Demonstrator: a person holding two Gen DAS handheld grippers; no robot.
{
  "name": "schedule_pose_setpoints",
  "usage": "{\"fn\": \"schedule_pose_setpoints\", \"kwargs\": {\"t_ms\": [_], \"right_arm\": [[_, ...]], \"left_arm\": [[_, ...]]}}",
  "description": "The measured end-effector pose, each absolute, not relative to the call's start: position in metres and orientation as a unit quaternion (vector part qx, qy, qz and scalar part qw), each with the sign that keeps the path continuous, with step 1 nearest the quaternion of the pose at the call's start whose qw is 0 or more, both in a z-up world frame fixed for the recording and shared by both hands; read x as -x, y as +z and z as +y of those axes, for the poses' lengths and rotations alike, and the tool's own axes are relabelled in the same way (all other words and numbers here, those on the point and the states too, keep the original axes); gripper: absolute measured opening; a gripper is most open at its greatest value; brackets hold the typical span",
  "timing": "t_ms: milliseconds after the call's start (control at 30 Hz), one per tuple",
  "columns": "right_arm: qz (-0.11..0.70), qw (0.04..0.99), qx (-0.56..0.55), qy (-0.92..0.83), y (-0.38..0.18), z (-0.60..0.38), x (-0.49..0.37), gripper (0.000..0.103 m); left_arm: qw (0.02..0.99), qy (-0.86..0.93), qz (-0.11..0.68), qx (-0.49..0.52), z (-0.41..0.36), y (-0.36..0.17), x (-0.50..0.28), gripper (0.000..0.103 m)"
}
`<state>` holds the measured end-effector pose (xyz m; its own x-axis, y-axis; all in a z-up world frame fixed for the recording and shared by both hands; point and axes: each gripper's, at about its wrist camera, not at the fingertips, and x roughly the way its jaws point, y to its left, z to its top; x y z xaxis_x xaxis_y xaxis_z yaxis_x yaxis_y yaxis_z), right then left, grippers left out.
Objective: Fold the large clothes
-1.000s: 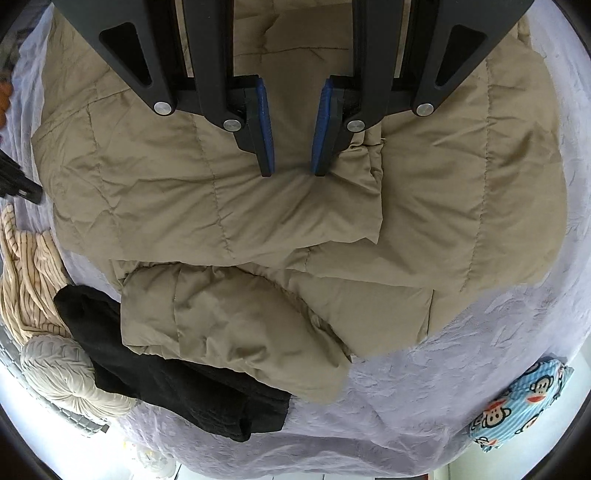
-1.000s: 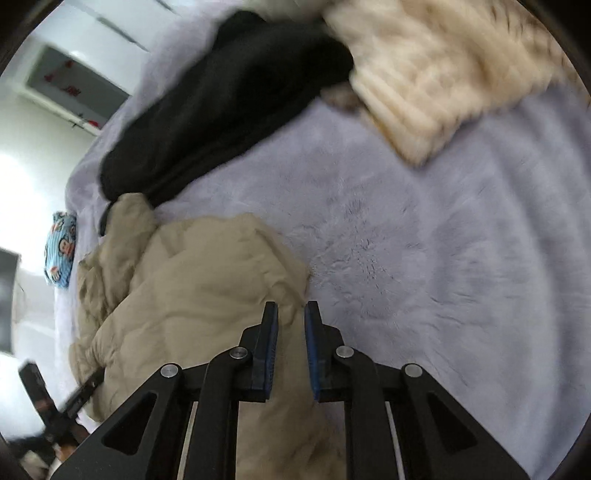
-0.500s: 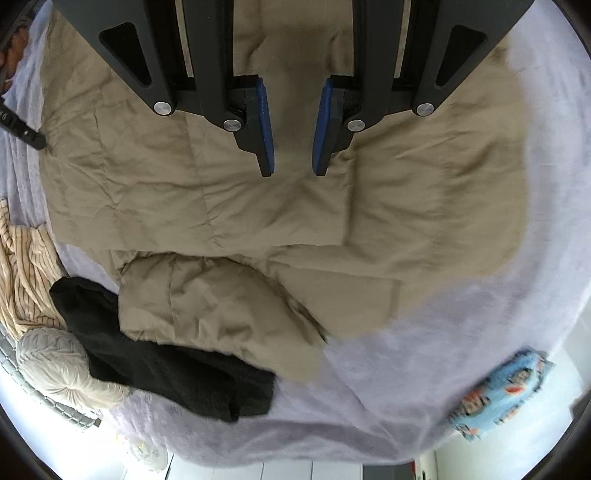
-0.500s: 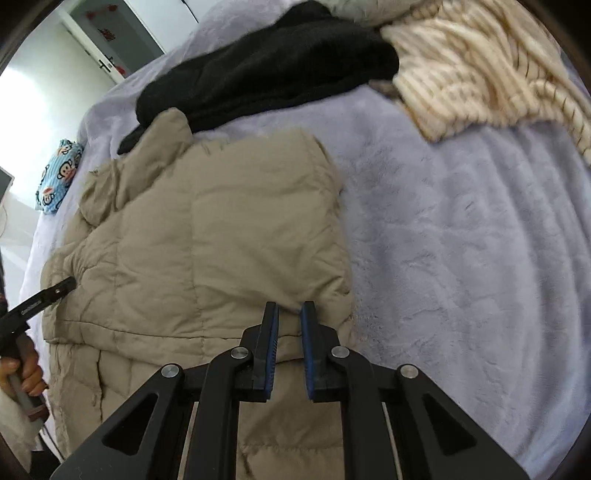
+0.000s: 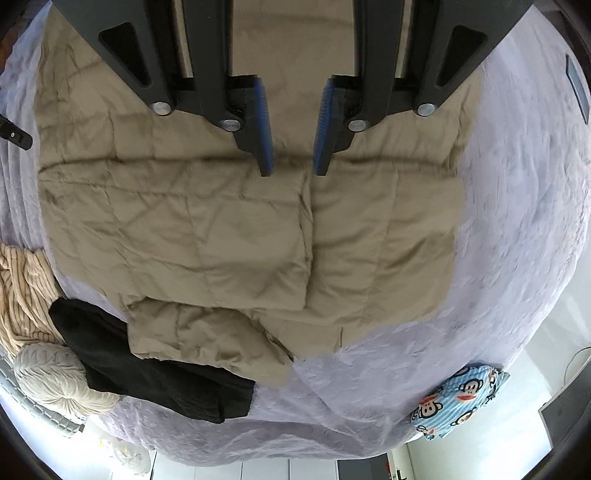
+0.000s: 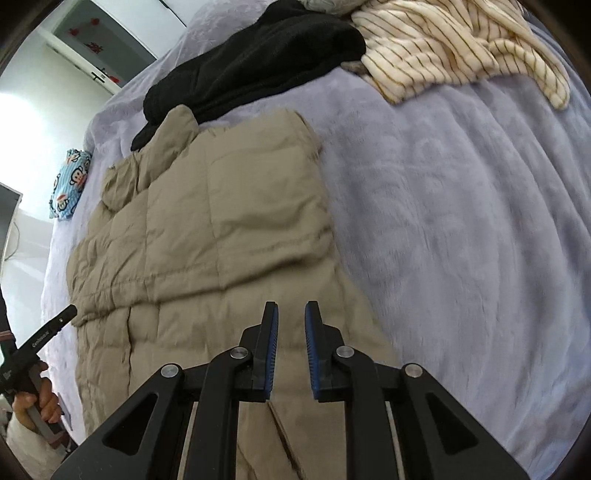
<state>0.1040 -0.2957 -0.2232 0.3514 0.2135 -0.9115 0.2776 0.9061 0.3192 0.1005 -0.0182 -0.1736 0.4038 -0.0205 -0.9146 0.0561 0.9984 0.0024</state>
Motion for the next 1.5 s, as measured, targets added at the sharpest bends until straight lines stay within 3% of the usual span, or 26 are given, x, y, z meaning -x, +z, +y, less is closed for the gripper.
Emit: {"fn": "schedule_pose_setpoints", "kwargs": {"t_ms": [33, 133, 233, 367, 400, 500, 700, 900, 1500], "right_arm": [[0.57, 0.792, -0.217, -0.016, -0.222, -0.296, -0.1, 0.017], [0.573, 0.79, -0.218, -0.001, -0.217, -0.296, -0.088, 0.021], [0.574, 0.79, -0.218, 0.008, -0.213, -0.297, -0.078, 0.037], [0.579, 0.786, -0.214, 0.025, -0.21, -0.297, -0.066, 0.038], [0.581, 0.785, -0.212, 0.033, -0.209, -0.296, -0.063, 0.045], [0.586, 0.783, -0.201, 0.048, -0.207, -0.287, -0.048, 0.076], [0.592, 0.776, -0.212, 0.049, -0.212, -0.275, -0.021, 0.081], [0.585, 0.777, -0.228, 0.049, -0.216, -0.255, 0.008, 0.103], [0.582, 0.749, -0.316, -0.021, -0.196, -0.211, 0.089, 0.103]], "left_arm": [[0.838, -0.014, 0.545, -0.015, -0.019, -0.171, -0.093, 0.103], [0.845, -0.014, 0.535, -0.015, -0.027, -0.161, -0.077, 0.102], [0.84, -0.011, 0.542, -0.011, -0.035, -0.155, -0.061, 0.102], [0.837, 0.001, 0.548, -0.021, -0.045, -0.152, -0.042, 0.102], [0.836, 0.003, 0.549, -0.023, -0.046, -0.152, -0.037, 0.102], [0.826, 0.012, 0.563, -0.024, -0.047, -0.16, -0.023, 0.102], [0.812, 0.008, 0.583, -0.035, -0.042, -0.169, 0.006, 0.102], [0.8, 0.008, 0.596, -0.065, -0.025, -0.186, 0.03, 0.102], [0.786, 0.0, 0.614, -0.069, 0.047, -0.164, 0.101, 0.102]]}}
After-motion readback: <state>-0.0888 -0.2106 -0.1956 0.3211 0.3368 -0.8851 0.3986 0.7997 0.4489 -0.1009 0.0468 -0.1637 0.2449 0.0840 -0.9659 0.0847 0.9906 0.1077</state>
